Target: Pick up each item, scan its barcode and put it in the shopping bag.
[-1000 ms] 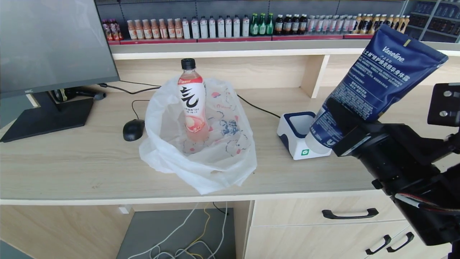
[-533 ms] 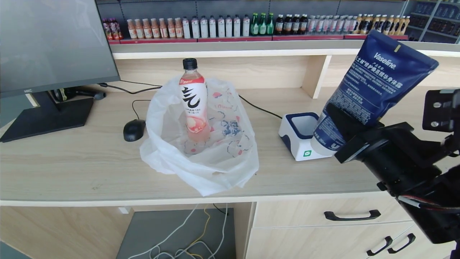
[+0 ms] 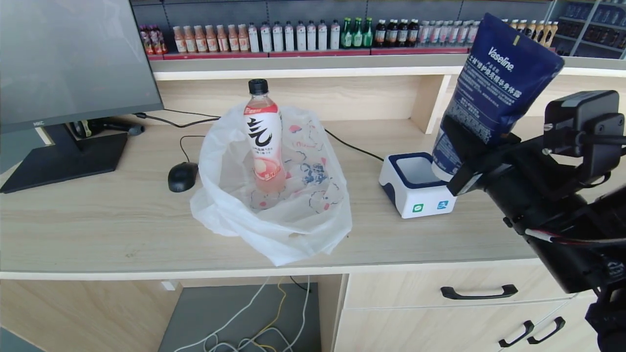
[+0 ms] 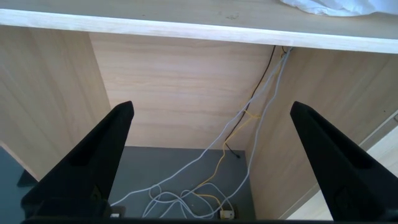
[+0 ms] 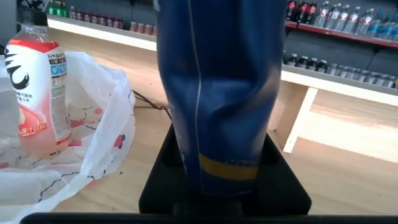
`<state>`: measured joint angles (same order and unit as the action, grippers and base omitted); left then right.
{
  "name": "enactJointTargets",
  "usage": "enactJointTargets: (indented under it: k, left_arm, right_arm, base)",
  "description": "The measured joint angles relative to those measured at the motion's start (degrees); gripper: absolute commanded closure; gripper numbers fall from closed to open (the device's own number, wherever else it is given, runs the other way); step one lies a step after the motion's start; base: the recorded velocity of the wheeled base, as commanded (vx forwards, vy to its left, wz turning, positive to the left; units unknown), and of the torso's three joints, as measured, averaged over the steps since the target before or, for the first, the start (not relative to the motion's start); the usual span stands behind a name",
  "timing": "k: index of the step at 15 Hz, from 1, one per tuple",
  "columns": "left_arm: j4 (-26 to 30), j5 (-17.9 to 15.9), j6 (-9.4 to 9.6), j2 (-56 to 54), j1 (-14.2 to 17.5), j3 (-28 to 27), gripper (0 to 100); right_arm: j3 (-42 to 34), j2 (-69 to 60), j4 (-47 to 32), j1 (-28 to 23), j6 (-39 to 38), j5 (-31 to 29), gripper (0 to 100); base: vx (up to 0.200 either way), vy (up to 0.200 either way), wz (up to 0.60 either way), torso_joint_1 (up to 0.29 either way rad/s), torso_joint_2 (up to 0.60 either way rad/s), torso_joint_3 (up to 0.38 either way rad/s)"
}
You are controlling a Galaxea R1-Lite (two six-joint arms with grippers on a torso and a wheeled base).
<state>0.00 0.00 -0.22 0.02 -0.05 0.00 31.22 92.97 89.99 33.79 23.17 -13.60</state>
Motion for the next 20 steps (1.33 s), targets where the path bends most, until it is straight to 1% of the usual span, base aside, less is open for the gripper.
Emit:
enactJointTargets:
  k: [2,4,6,9,10,11,13,18,20]
  left_arm:
    - [0.0,0.0,-0.02,0.0,0.0,0.0,0]
    - [0.0,0.0,-0.02,0.0,-0.05,0.0,0]
    - [0.0,0.0,0.0,0.0,0.0,0.0,0]
    - [0.0,0.0,-0.02,0.0,-0.05,0.0,0]
    - [0.0,-0.02,0.0,0.0,-0.05,0.0,0]
    - [0.0,0.0,-0.02,0.0,0.02,0.0,0]
    - [0.0,0.0,-0.02,0.0,0.0,0.0,0]
    - [0.0,0.0,0.0,0.0,-0.02,0.0,0]
    - [0.0,0.0,-0.02,0.0,0.0,0.0,0]
  right_arm:
    - [4.8,1.85,0.11,-0.98,4.72,1.78,100]
    - [7.64,3.78,-0.05,-2.95,10.37,7.38,100]
    - [8.36,4.99,-0.07,-5.27,13.36,12.21,100]
    - [8.8,6.35,-0.07,-7.34,17.38,21.02,100]
    - [8.8,6.57,-0.07,-8.06,18.1,22.05,100]
    - [8.78,6.78,-0.02,-8.83,18.76,24.3,100]
    - [8.57,7.34,-0.02,-11.01,21.11,31.55,100]
    - [8.35,8.55,0.0,-14.58,23.08,40.01,100]
    - [8.3,9.07,-0.07,-16.96,23.3,45.52,100]
  base:
    - [0.0,0.0,0.0,0.0,0.0,0.0]
    - [0.0,0.0,0.0,0.0,0.0,0.0]
    - [0.0,0.0,0.0,0.0,0.0,0.0]
    - [0.0,0.0,0.0,0.0,0.0,0.0]
    - [0.0,0.0,0.0,0.0,0.0,0.0]
    - [0.0,0.0,0.0,0.0,0.0,0.0]
    - [0.0,0.0,0.0,0.0,0.0,0.0]
    - [0.0,0.0,0.0,0.0,0.0,0.0]
    - [0.0,0.0,0.0,0.0,0.0,0.0]
